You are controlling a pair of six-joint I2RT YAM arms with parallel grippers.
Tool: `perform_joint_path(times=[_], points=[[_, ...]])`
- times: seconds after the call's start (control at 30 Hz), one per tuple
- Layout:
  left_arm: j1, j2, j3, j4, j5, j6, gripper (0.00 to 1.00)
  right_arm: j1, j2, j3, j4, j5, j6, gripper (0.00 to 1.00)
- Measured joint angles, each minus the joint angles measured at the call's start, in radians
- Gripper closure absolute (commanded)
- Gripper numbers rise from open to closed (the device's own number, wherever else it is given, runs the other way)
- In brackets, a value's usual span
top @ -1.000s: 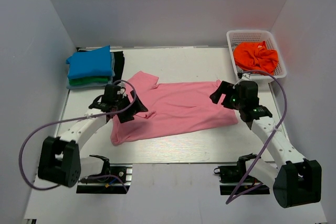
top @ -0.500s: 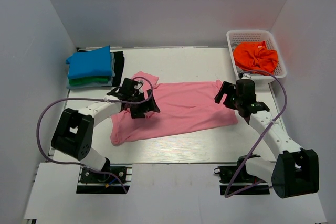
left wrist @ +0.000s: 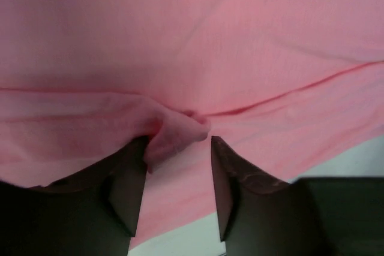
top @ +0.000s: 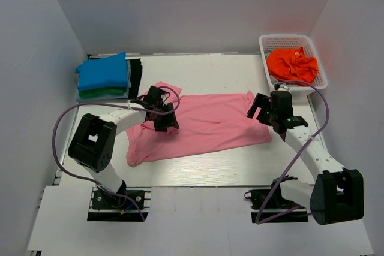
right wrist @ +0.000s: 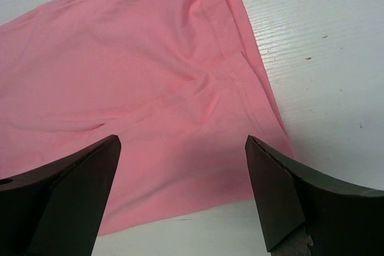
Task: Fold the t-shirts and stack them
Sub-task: Fold the flattened tshirt in 1/3 of the way
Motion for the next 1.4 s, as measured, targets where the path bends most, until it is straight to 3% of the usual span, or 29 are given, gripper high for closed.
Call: perform_joint_path(times=[0.03, 0.07, 0.13, 0.17, 0.3, 0.47, 0.57, 0.6, 0.63, 0.87, 1.03, 1.23, 1.4], points=[[0.000, 0.008, 0.018, -0.005, -0.025, 0.002, 0.56, 0.000, 0.005, 0.001, -0.002, 0.002, 0.000, 0.10], [0.000, 0.010, 0.031, -0.007, -0.043, 0.001, 0.74, 0.000, 0.010, 0.002, -0.002, 0.003, 0.000, 0.10], [0.000, 0.013, 0.054, -0.011, -0.082, 0.001, 0.94, -0.003, 0.020, 0.004, -0.003, 0.003, 0.000, 0.10], [0.001, 0.014, 0.066, -0.012, -0.098, 0.005, 1.00, -0.004, 0.027, 0.005, -0.004, 0.003, 0.000, 0.10], [0.001, 0.049, 0.136, -0.020, -0.149, 0.044, 1.00, -0.006, 0.057, 0.016, -0.020, 0.003, 0.000, 0.10], [0.001, 0.157, 0.261, -0.045, -0.183, 0.175, 0.82, -0.011, 0.076, 0.030, -0.036, 0.002, -0.003, 0.10], [0.001, 0.195, 0.285, -0.050, -0.195, 0.274, 0.40, -0.013, 0.083, 0.040, -0.048, 0.002, -0.007, 0.10], [0.001, 0.199, 0.286, -0.049, -0.198, 0.314, 0.04, -0.013, 0.085, 0.042, -0.050, 0.002, -0.008, 0.10], [0.001, 0.200, 0.286, -0.048, -0.197, 0.355, 0.00, -0.013, 0.086, 0.044, -0.050, 0.002, -0.008, 0.10], [0.001, 0.180, 0.316, -0.032, -0.216, 0.510, 0.00, -0.013, 0.087, 0.049, -0.056, -0.018, -0.015, 0.10], [0.002, 0.089, 0.314, -0.019, -0.244, 0.500, 0.00, -0.013, 0.084, 0.049, -0.055, -0.044, -0.023, 0.10], [0.009, -0.169, 0.129, 0.039, -0.245, 0.388, 0.00, -0.013, 0.081, 0.046, -0.039, -0.116, -0.030, 0.10], [0.010, -0.323, -0.116, 0.120, -0.205, 0.301, 0.00, -0.013, 0.079, -0.026, 0.031, -0.170, -0.026, 0.10]])
